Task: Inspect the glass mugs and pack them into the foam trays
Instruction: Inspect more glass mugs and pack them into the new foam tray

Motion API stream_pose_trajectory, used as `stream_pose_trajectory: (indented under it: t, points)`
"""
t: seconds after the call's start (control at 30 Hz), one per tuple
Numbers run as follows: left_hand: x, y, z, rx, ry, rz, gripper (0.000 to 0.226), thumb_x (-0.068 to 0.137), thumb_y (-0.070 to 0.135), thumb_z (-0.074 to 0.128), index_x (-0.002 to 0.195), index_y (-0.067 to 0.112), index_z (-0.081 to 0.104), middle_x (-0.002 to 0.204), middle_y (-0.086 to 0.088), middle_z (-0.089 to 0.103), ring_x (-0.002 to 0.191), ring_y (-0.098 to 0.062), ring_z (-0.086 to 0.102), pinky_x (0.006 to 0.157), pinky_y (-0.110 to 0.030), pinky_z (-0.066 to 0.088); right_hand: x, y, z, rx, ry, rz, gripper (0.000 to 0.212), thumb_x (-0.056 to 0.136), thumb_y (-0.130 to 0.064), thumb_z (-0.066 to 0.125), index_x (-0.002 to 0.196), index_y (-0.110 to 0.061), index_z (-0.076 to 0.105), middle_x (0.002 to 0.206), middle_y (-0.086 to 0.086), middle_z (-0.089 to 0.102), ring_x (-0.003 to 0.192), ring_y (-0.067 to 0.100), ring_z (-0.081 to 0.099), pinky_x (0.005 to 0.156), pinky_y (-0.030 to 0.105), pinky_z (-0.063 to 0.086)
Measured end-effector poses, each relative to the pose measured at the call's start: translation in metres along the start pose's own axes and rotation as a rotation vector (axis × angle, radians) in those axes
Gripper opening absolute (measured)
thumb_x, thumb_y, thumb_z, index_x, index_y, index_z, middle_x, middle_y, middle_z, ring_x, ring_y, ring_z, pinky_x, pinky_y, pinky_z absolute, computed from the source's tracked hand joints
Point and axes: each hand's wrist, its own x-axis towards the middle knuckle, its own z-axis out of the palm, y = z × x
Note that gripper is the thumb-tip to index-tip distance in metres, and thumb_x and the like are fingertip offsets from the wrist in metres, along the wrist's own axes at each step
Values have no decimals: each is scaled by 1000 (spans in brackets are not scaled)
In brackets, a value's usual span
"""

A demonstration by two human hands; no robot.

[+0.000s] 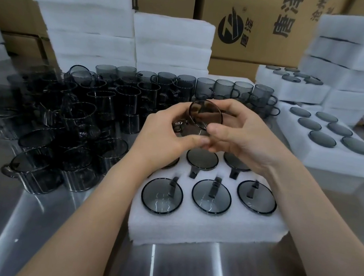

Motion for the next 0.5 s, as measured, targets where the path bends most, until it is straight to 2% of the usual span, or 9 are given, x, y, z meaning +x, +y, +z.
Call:
stream_pose_trajectory:
  t: [0.1, 0.2, 0.3, 0.33, 0.4, 0.5]
  points:
    - [0, 0, 2, 117, -22, -6, 56, 62, 48, 81, 115, 42, 63, 98, 25, 69, 97, 5, 63, 89, -28, 52, 1, 2, 8, -211, 118, -34, 45, 65, -22, 84, 100, -18, 54, 90, 1, 72, 62, 21, 68, 51, 28, 53]
    - [0, 0, 4, 177, -56, 19, 61, 60, 44, 84, 115, 43, 60, 100, 21, 70, 97, 0, 65, 87, -36, 54, 2, 2, 14, -398, 240, -67, 49, 60, -40, 86, 87, -20, 51, 74, -12, 67, 61, 8, 65, 46, 25, 50]
    - [0, 0, 4, 206, -76, 72, 64, 62, 39, 88, 117, 43, 57, 101, 20, 70, 96, 1, 64, 85, -31, 53, 3, 2, 16, -505, 351, -91, 42, 67, -55, 77, 79, -23, 52, 71, -9, 62, 69, 19, 65, 46, 35, 52]
    - [0, 0, 4, 211, -82, 82, 64, 63, 40, 88, 118, 44, 55, 101, 22, 69, 96, 4, 63, 84, -26, 52, 3, 1, 18, -527, 371, -113, 36, 76, -52, 73, 76, -23, 52, 70, -10, 60, 70, 23, 63, 48, 38, 53]
    - [-1, 0, 4, 208, -83, 93, 65, 64, 44, 86, 120, 44, 53, 104, 24, 67, 98, 7, 61, 85, -18, 49, 2, 1, 18, -497, 387, -145, 29, 91, -42, 63, 73, -22, 50, 62, -13, 56, 59, 18, 57, 47, 36, 51]
    - [-2, 4, 4, 143, -37, 105, 60, 66, 51, 81, 116, 46, 49, 103, 28, 65, 99, 8, 61, 84, -10, 46, 1, -2, 14, -261, 350, -64, 27, 101, -34, 49, 82, -18, 58, 68, -8, 62, 48, 18, 56, 41, 29, 46]
